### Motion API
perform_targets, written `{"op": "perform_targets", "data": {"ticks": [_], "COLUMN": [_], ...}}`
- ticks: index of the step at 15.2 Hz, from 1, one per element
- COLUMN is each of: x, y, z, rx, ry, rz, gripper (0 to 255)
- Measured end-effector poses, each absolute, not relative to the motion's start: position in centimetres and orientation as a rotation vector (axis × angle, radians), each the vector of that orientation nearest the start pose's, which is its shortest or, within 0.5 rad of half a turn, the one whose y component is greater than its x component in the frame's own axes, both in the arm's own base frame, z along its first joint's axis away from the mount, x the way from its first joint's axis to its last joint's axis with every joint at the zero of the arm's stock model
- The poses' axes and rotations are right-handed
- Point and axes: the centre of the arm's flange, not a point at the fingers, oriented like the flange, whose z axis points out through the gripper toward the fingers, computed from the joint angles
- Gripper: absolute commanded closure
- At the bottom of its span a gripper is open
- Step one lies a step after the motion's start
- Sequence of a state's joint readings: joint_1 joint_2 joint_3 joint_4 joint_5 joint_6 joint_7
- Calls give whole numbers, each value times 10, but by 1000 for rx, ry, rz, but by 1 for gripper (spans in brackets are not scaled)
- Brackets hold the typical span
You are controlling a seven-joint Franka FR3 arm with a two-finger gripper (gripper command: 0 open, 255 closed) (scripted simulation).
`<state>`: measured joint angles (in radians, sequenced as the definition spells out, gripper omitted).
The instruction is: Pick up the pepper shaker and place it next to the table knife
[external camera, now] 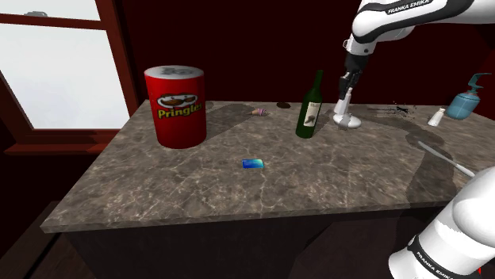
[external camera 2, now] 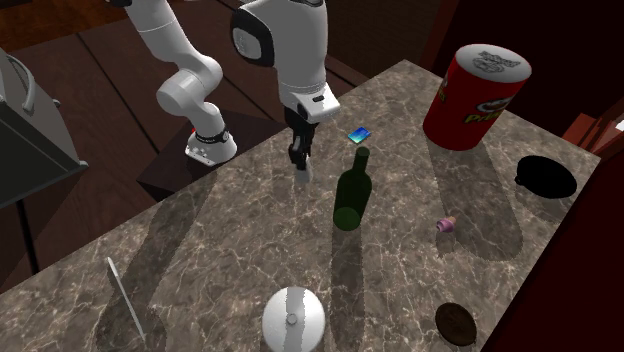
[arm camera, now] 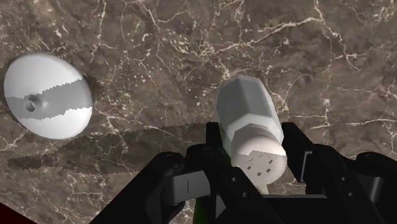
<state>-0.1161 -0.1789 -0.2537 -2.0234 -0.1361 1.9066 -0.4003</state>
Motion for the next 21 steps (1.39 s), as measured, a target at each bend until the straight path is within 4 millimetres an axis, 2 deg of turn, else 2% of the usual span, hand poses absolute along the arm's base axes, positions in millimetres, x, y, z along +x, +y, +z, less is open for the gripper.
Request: {"op": "perform_targets", "data": {"ticks": [21], "x": [324], "y": [-433], "z": [531], "rx": [-3239], "ry": [-120], "rz": [-35], "gripper": [255]}}
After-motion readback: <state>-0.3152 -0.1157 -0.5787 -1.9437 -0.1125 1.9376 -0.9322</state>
